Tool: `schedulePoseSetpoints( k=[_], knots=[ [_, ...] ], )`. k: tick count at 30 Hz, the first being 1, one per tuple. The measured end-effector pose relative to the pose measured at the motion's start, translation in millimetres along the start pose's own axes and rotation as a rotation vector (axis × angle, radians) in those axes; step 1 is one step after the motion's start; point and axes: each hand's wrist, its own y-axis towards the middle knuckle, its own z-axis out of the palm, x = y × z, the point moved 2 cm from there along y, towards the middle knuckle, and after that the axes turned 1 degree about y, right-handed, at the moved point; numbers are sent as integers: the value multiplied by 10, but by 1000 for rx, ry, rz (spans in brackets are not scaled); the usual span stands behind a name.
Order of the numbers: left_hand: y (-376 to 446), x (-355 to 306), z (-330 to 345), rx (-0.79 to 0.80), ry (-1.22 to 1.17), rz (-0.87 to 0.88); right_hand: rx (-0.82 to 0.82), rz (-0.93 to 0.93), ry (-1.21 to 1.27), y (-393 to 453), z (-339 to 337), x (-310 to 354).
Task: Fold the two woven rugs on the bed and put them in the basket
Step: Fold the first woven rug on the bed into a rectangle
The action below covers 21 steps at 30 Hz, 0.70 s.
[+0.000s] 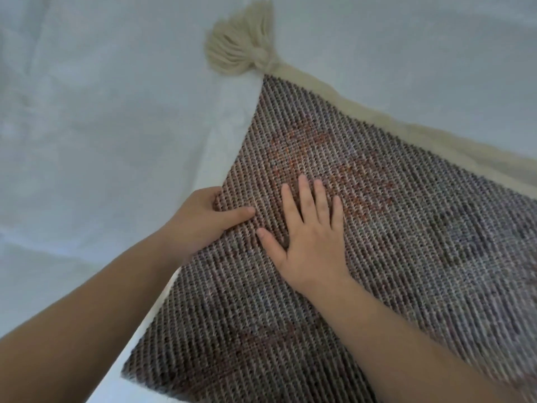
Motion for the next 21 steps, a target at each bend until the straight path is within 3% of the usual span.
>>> schedulePoseSetpoints(
  k=[12, 16, 21],
  knots=[
    [-835, 1131, -338, 64, 23, -155, 140, -120, -13, -705, 383, 641],
    [-1024, 1412, -408, -72, 60, -82, 165, -142, -17, -845, 454, 752],
    [-1099, 1558, -536, -235, 453, -24, 208, -198, 25, -978, 433, 817]
  ],
)
